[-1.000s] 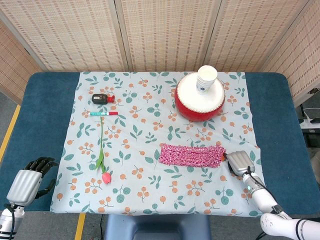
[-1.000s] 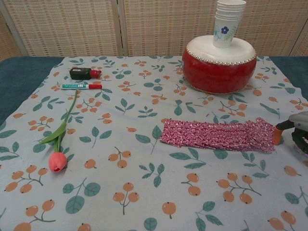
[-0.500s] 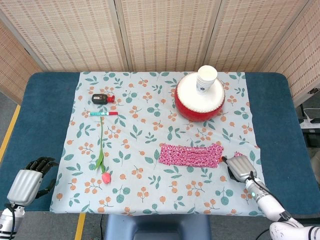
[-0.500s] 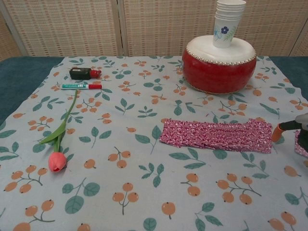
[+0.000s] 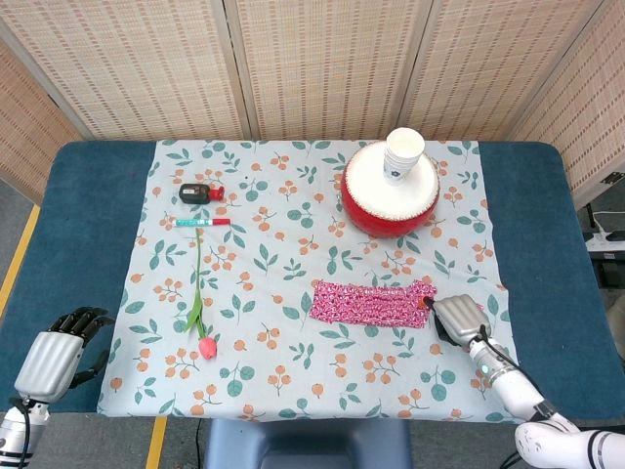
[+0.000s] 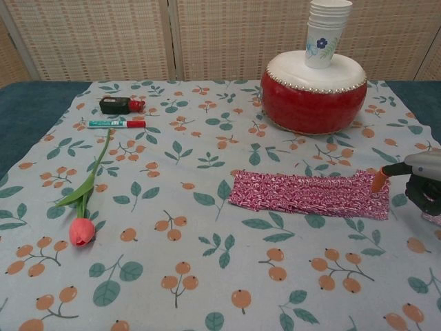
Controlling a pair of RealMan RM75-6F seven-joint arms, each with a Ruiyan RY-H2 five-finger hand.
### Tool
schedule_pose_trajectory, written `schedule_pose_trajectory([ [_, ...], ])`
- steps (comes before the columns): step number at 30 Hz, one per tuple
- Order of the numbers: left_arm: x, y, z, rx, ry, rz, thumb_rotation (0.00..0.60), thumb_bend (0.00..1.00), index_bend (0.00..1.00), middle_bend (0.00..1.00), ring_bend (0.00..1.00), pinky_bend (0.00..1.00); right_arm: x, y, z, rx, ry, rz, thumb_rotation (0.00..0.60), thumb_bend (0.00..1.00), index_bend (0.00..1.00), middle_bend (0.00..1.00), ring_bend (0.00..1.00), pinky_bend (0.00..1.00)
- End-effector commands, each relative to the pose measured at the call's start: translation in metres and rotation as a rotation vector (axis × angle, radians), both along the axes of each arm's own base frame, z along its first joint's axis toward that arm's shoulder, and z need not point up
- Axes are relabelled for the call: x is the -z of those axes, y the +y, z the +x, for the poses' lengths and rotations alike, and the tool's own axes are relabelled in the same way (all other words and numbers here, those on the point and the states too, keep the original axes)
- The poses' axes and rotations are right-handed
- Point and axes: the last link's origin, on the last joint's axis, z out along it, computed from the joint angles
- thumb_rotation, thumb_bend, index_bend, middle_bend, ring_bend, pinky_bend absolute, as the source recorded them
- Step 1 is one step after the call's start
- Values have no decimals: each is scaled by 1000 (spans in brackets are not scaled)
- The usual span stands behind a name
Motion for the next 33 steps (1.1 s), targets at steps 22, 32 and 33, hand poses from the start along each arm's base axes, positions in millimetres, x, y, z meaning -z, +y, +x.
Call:
schedule_pose_trajectory([
  [22,0,0,0,-1,-1,1,600,377,308,240,201,317,-10,-14,-25,84,101,-39,600,888,262,781,769,631],
  [32,1,0,1,-2,5,-5,600,378,308,241,206,317,-27,-10,-45,121,137,-79,600,890,261,781,769,631],
  [33,1,0,1,-2,5,-5,600,378,308,241,206,316,-28,-10,-46,124,138,-84,600,889,261,781,769,631],
])
